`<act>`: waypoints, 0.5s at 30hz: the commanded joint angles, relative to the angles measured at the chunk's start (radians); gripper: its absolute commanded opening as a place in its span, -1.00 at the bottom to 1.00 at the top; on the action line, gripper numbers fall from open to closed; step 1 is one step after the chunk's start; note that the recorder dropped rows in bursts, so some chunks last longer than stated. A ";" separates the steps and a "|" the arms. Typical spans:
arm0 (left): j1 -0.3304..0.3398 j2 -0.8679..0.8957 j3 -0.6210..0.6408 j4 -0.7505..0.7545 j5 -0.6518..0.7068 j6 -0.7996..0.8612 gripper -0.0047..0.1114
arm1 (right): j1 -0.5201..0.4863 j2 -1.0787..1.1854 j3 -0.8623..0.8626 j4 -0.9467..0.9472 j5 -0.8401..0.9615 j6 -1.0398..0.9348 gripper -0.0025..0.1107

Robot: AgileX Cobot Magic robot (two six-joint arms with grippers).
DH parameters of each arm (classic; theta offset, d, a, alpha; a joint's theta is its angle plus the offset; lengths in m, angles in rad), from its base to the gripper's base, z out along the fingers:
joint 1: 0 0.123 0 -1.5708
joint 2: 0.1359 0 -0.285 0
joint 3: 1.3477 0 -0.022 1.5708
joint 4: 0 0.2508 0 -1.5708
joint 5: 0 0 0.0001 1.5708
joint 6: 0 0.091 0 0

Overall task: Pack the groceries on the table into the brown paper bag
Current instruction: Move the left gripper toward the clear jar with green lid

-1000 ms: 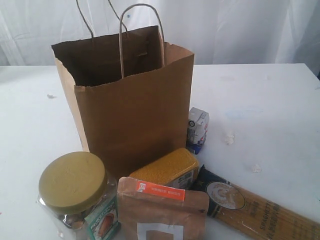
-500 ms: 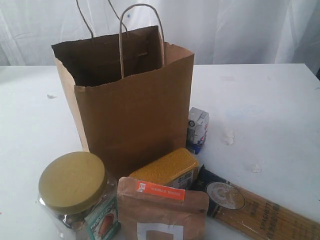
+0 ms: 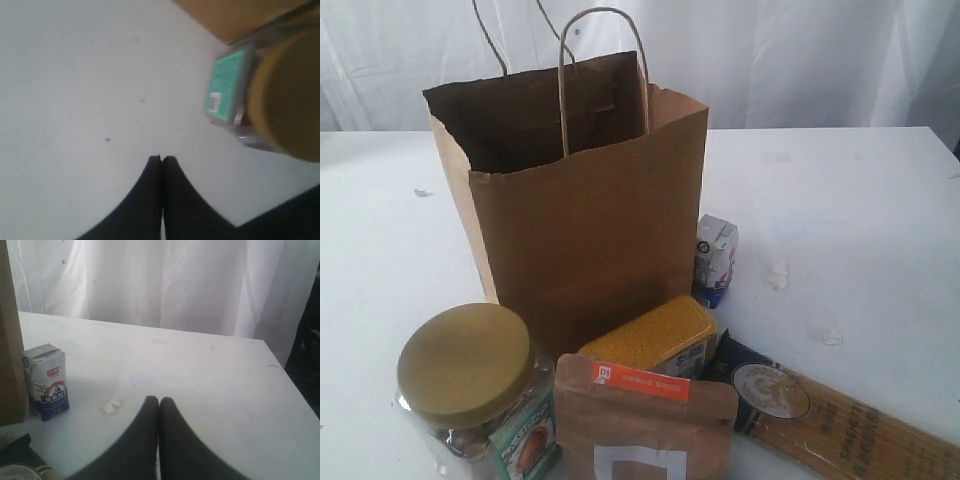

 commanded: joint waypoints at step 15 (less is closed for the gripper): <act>-0.149 0.023 0.094 -0.510 -0.247 0.131 0.89 | -0.004 -0.004 0.002 -0.007 0.011 0.005 -0.96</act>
